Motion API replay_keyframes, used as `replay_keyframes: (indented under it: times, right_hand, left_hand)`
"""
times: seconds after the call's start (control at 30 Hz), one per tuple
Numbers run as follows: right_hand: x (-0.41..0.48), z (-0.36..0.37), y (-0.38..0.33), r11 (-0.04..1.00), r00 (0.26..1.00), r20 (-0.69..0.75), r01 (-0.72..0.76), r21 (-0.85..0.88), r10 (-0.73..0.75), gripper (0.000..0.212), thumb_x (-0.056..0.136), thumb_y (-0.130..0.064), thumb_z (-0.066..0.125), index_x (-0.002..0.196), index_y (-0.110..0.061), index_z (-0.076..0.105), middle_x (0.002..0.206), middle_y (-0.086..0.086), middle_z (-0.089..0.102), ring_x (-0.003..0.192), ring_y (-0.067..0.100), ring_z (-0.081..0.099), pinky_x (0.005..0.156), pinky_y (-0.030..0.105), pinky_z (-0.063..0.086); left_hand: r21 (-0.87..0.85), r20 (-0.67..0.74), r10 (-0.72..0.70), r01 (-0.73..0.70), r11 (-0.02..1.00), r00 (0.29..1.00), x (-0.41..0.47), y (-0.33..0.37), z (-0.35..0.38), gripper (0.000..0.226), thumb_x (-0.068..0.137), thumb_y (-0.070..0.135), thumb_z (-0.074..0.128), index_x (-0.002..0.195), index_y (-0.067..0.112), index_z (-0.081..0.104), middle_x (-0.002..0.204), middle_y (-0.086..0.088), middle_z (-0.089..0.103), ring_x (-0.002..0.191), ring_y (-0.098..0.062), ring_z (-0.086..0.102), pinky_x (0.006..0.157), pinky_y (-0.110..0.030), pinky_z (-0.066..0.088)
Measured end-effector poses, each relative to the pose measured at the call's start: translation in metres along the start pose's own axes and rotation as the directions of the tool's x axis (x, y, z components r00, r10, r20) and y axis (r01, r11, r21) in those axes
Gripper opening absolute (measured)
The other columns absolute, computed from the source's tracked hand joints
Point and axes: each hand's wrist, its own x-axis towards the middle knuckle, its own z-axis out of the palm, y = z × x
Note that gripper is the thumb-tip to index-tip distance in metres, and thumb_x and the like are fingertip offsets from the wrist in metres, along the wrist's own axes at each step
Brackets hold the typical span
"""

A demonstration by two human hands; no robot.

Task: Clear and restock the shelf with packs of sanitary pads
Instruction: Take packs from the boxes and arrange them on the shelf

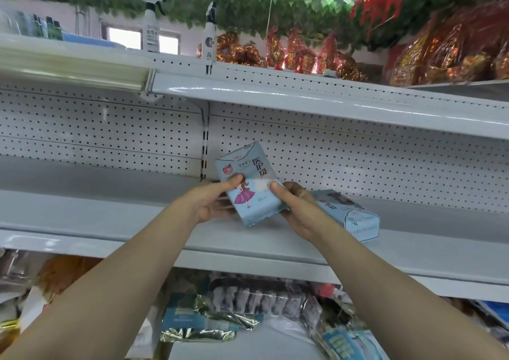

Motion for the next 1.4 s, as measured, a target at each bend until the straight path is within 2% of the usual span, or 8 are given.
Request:
replay_keyframes:
  times: [0.2, 0.33, 0.4, 0.5, 0.8, 1.07, 1.23, 1.4]
  right_hand:
    - [-0.002, -0.007, -0.027, 0.927, 0.979, -0.134, 0.095, -0.363, -0.153, 0.042, 0.077, -0.038, 0.085, 0.103, -0.011, 0.065, 0.111, 0.008, 0.071, 0.106, 0.021, 0.064, 0.096, 0.032, 0.052]
    - [-0.016, -0.031, -0.066, 0.699, 0.961, -0.149, 0.057, -0.713, -0.231, 0.058, 0.077, -0.044, 0.084, 0.125, -0.020, 0.061, 0.128, -0.005, 0.060, 0.113, 0.012, 0.059, 0.087, 0.025, 0.048]
    - [-0.020, -0.052, -0.080, 0.578, 0.967, -0.224, -0.114, -0.808, -0.122, 0.072, 0.075, -0.050, 0.084, 0.134, -0.021, 0.055, 0.130, -0.005, 0.054, 0.103, 0.012, 0.058, 0.076, 0.024, 0.049]
    - [-0.024, -0.085, -0.087, 0.420, 0.946, -0.311, -0.320, -0.849, 0.091, 0.085, 0.070, -0.056, 0.085, 0.137, -0.014, 0.056, 0.126, 0.000, 0.062, 0.103, 0.016, 0.061, 0.082, 0.028, 0.051]
    - [-0.011, -0.103, -0.091, 0.211, 0.884, -0.413, -0.456, -0.864, 0.218, 0.077, 0.056, -0.071, 0.086, 0.102, -0.010, 0.070, 0.094, 0.006, 0.076, 0.084, 0.024, 0.074, 0.088, 0.042, 0.060]
    - [0.000, -0.111, -0.081, 0.249, 0.889, -0.417, -0.454, -0.856, 0.189, 0.108, 0.027, -0.079, 0.088, 0.111, -0.015, 0.068, 0.102, 0.005, 0.075, 0.087, 0.026, 0.075, 0.085, 0.045, 0.061]
    - [-0.001, -0.112, -0.081, 0.241, 0.905, -0.385, -0.420, -0.875, 0.182, 0.086, 0.043, -0.078, 0.085, 0.104, -0.018, 0.072, 0.100, 0.002, 0.076, 0.090, 0.022, 0.074, 0.089, 0.041, 0.059]
    - [-0.002, -0.111, -0.079, 0.233, 0.902, -0.387, -0.425, -0.875, 0.193, 0.097, 0.032, -0.084, 0.082, 0.105, -0.020, 0.074, 0.100, 0.001, 0.077, 0.090, 0.022, 0.075, 0.089, 0.042, 0.060]
  left_hand:
    - [0.028, -0.046, 0.095, -0.094, 0.995, 0.994, 0.017, 0.008, 0.002, 0.051, 0.065, 0.032, 0.083, 0.110, 0.013, 0.068, 0.104, -0.011, 0.076, 0.092, -0.026, 0.071, 0.075, -0.040, 0.057]
    - [0.084, -0.062, 0.148, -0.143, 0.986, 0.987, 0.032, 0.015, 0.001, 0.064, 0.059, 0.030, 0.087, 0.118, 0.011, 0.067, 0.104, -0.009, 0.076, 0.095, -0.028, 0.073, 0.080, -0.042, 0.059]
    - [0.114, -0.065, 0.158, -0.150, 0.982, 0.985, 0.041, 0.019, 0.002, 0.063, 0.065, 0.029, 0.088, 0.121, 0.011, 0.066, 0.104, -0.008, 0.077, 0.097, -0.028, 0.073, 0.078, -0.040, 0.059]
    - [0.154, -0.076, 0.167, -0.154, 0.976, 0.983, 0.057, 0.021, 0.008, 0.051, 0.076, 0.025, 0.085, 0.121, 0.012, 0.065, 0.107, -0.008, 0.076, 0.100, -0.028, 0.071, 0.077, -0.039, 0.059]
    - [0.269, -0.015, 0.203, -0.192, 0.944, 0.979, 0.097, 0.007, -0.001, 0.040, 0.077, 0.024, 0.084, 0.114, 0.019, 0.068, 0.106, -0.005, 0.076, 0.102, -0.026, 0.070, 0.078, -0.035, 0.057]
    - [0.250, 0.047, 0.229, -0.233, 0.940, 0.972, 0.117, 0.011, -0.019, 0.039, 0.080, 0.019, 0.082, 0.116, 0.017, 0.067, 0.108, -0.004, 0.076, 0.099, -0.022, 0.072, 0.076, -0.031, 0.056]
    - [0.213, 0.046, 0.242, -0.247, 0.945, 0.969, 0.139, 0.012, -0.024, 0.043, 0.079, 0.012, 0.082, 0.118, 0.017, 0.066, 0.107, -0.005, 0.076, 0.098, -0.023, 0.072, 0.070, -0.029, 0.057]
    - [0.242, 0.023, 0.248, -0.246, 0.939, 0.969, 0.167, 0.013, -0.022, 0.051, 0.077, 0.012, 0.083, 0.124, 0.017, 0.064, 0.110, -0.004, 0.074, 0.093, -0.019, 0.072, 0.070, -0.030, 0.056]
